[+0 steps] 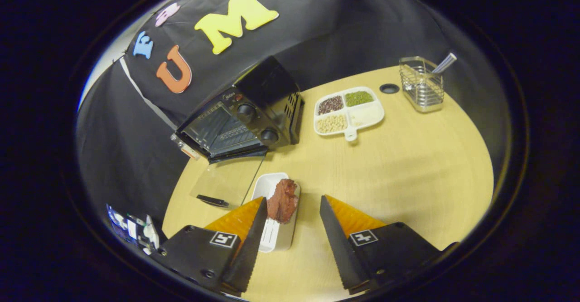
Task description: Open the toaster oven, put the food inside, and close the toaster oven door.
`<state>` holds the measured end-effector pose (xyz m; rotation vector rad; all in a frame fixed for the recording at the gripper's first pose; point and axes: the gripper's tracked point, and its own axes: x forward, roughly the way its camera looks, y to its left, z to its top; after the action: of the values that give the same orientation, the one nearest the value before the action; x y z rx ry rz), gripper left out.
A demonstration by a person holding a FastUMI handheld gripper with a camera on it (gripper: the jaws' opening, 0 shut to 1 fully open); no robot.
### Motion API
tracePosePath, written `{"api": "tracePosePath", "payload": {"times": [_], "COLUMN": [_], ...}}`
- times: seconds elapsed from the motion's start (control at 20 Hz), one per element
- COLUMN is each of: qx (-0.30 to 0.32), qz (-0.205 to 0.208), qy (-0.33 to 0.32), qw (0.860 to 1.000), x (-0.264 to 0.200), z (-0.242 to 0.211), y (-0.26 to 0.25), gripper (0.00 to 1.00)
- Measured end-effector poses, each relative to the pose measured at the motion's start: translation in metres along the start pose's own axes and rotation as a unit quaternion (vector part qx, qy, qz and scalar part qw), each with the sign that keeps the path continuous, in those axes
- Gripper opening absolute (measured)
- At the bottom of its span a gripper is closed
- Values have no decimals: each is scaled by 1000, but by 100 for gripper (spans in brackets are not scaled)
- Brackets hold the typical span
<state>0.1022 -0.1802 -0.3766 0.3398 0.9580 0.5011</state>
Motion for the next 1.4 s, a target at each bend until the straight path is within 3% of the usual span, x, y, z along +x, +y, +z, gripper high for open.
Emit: {"api": "tracePosePath", "payload": {"times": [0.05,0.2,0.3,0.7,1.05,1.4], "qx": [7,29,28,-99,-208,-252], "qz": [6,15,20,-67,-123,-116], "qy": [5,-2,-5,-80,-114,-136], "qw": [1000,999,999,990,964,951], "x": [4,4,-4,-51,-51,-11], "z": [-2,-3,-3,10,7,-3], "y": [2,3,10,55,118,181], "gripper": [65,25,18,13,14,14]}}
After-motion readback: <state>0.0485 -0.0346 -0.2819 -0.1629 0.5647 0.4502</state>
